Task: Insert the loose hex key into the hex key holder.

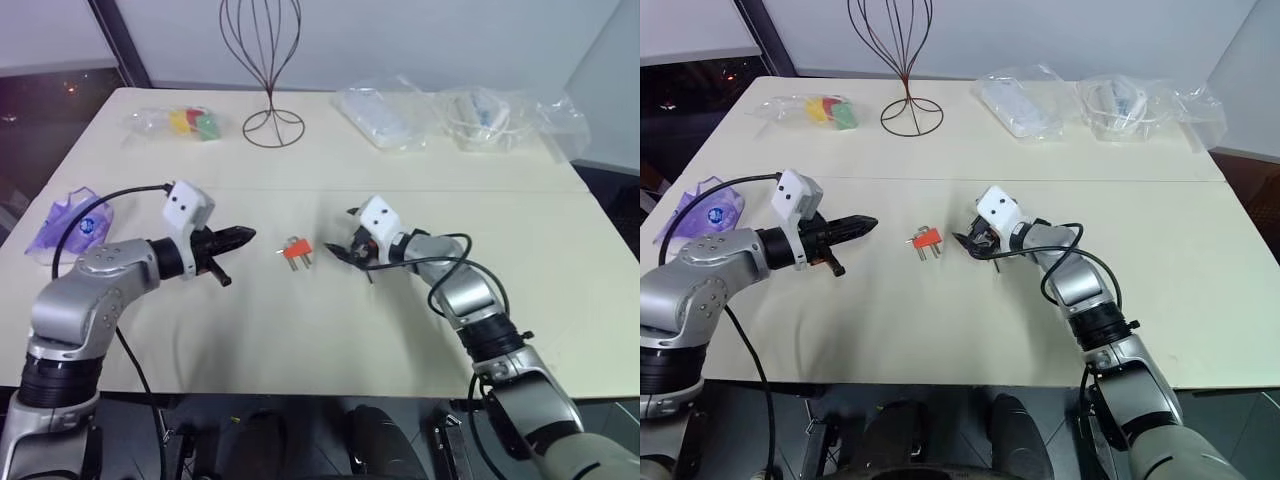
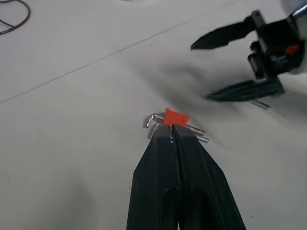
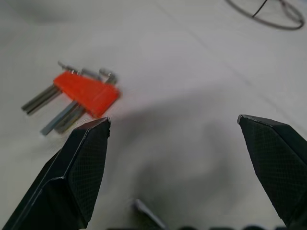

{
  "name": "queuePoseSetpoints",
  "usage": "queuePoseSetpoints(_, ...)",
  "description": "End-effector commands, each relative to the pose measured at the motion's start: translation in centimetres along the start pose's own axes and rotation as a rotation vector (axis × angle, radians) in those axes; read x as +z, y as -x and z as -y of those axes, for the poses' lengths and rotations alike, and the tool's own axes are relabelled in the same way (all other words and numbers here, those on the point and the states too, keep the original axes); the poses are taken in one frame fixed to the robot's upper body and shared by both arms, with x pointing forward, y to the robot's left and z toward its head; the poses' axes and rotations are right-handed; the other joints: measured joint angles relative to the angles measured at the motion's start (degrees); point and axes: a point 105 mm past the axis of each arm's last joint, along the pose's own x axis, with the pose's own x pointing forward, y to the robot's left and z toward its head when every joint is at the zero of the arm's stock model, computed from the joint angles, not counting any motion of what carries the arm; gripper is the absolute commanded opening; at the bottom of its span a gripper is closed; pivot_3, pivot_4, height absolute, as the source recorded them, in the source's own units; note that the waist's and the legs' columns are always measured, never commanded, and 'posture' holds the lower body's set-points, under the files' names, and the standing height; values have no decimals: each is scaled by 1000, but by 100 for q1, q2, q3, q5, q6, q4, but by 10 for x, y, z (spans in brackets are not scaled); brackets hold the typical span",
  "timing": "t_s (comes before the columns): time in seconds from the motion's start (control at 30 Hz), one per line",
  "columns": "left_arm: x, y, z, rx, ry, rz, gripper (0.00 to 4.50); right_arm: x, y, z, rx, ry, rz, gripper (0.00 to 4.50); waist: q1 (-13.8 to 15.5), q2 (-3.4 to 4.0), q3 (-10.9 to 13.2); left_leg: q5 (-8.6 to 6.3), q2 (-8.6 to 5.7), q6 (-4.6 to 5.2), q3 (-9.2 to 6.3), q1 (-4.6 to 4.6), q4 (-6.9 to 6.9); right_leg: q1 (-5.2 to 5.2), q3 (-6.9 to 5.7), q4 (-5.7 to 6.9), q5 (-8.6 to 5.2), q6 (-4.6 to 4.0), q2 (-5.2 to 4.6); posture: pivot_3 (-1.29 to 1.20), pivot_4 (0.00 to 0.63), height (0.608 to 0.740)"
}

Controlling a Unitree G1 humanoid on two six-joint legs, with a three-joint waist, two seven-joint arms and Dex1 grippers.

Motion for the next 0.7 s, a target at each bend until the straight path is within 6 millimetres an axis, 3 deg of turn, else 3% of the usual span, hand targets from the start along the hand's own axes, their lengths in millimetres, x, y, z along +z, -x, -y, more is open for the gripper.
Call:
queuePoseSetpoints(0.03, 10, 9, 1, 18, -37, 27, 0, 5, -6, -3, -6, 28, 37, 4427, -46, 0, 0, 0, 0, 0, -1, 0, 0, 0, 0, 1, 0, 0, -1, 0, 150, 740)
queuePoseSetpoints(0.23, 9, 15, 1, 46, -42, 19, 0, -4, -19, -18, 36, 22, 27, 4427, -111, 0, 0, 0, 3, 0, -5, 3, -2, -2, -1, 6, 0, 0, 0, 0, 150, 740)
queuePoseSetpoints(0.7, 9, 22, 1, 78, -52, 13, 0, 9, -39, -57, 168, -1, 81, 4427, -243, 0, 0, 0, 6, -1, -9, 7, -11, -5, -1, 14, 1, 0, 2, 0, 150, 740)
